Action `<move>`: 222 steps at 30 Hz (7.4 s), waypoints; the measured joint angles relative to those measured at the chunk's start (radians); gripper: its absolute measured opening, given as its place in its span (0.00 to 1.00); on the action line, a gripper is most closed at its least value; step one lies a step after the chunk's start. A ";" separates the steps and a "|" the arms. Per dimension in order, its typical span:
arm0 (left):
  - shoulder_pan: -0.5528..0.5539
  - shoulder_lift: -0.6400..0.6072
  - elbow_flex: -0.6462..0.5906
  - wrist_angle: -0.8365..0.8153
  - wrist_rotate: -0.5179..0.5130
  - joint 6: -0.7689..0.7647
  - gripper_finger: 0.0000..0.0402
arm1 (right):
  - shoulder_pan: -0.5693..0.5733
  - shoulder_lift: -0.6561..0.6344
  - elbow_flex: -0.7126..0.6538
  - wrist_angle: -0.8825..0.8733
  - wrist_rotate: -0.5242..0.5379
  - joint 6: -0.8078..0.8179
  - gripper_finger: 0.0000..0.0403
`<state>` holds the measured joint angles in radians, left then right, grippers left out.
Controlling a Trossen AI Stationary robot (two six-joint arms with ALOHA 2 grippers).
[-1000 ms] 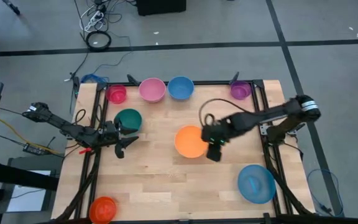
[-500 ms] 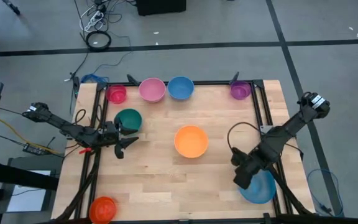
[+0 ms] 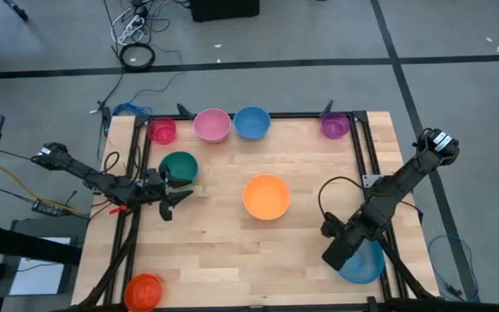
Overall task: Nest bowls inside each other
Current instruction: Stack the light blue bowl on top of the yellow bowl, then stack the green bowl on top of the light blue bowl, then stack the blue bowl on top of the green bowl
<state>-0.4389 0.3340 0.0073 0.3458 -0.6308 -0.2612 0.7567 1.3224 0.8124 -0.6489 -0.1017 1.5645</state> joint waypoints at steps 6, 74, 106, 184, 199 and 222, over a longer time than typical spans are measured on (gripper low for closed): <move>0.000 0.000 0.000 0.001 -0.002 0.003 0.46 | 0.000 0.038 0.000 0.008 -0.010 0.010 0.37; 0.000 0.000 0.000 0.001 -0.004 0.003 0.46 | -0.558 0.624 0.848 -0.288 0.132 -1.468 0.02; 0.000 0.000 0.000 0.000 -0.004 -0.004 0.46 | -0.518 0.601 0.803 -0.208 0.363 -1.448 0.06; 0.400 1.055 1.062 -0.962 0.373 -0.018 0.01 | -0.750 -0.292 0.742 -0.631 0.762 -1.433 0.29; 0.314 1.464 1.430 -0.989 0.621 0.181 0.01 | -0.752 -0.331 0.672 -0.624 0.763 -1.398 0.29; 0.117 1.101 1.465 -1.143 0.054 0.012 0.64 | -0.830 -0.232 0.305 -0.136 0.456 -1.518 0.46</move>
<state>-0.3220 1.4353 1.4727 -0.7970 -0.5769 -0.2492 -0.0737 1.0906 1.1170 -0.7853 0.3543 0.0468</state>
